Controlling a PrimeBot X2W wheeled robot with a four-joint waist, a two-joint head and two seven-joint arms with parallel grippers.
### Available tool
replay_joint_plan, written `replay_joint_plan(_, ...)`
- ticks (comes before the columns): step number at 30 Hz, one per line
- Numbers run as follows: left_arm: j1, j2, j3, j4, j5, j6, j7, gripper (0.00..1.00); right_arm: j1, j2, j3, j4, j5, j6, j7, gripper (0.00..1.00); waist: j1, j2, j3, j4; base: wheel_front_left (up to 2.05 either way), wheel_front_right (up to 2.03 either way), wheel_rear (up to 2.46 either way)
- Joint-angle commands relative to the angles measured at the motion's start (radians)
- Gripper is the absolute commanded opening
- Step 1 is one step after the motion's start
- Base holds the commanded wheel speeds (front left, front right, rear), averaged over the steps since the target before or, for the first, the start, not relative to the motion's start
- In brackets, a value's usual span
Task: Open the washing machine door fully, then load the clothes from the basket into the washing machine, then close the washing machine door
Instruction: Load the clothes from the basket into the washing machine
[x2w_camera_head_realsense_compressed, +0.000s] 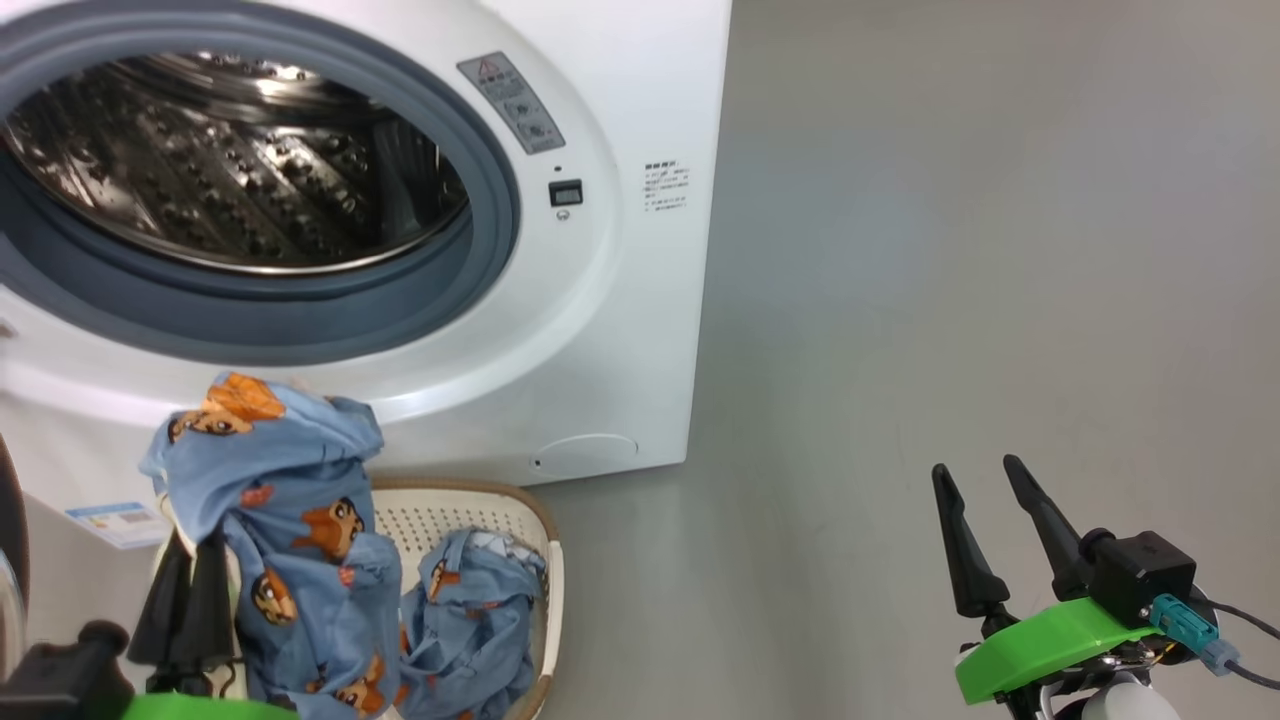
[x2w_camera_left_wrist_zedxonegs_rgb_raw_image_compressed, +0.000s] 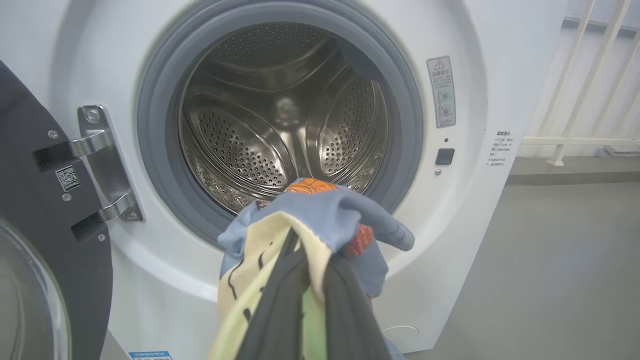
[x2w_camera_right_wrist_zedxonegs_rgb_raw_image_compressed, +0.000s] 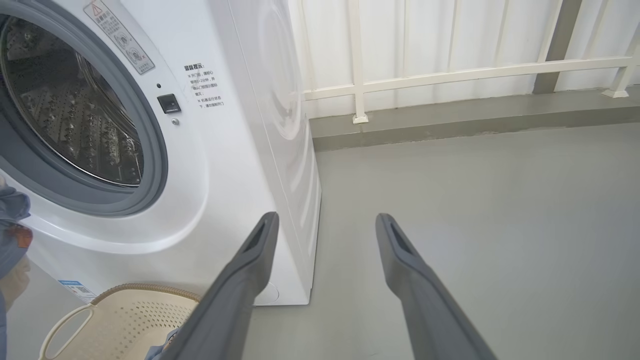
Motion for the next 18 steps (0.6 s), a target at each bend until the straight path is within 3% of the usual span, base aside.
replay_joint_plan(1,0.002,0.004,0.044,-0.042,0.021,-0.003,-0.006,0.0,0.006,0.001,0.025,-0.024,-0.009,0.002,-0.012,1.0,0.0,0.0,-0.025,-0.01,0.0,0.0,0.0)
replay_joint_plan(18,0.062,-0.03,0.082,-0.026,0.046,-0.014,-0.006,0.0,0.03,0.001,0.024,-0.038,-0.051,0.002,-0.012,1.0,0.0,0.0,-0.07,-0.011,0.0,0.0,0.0)
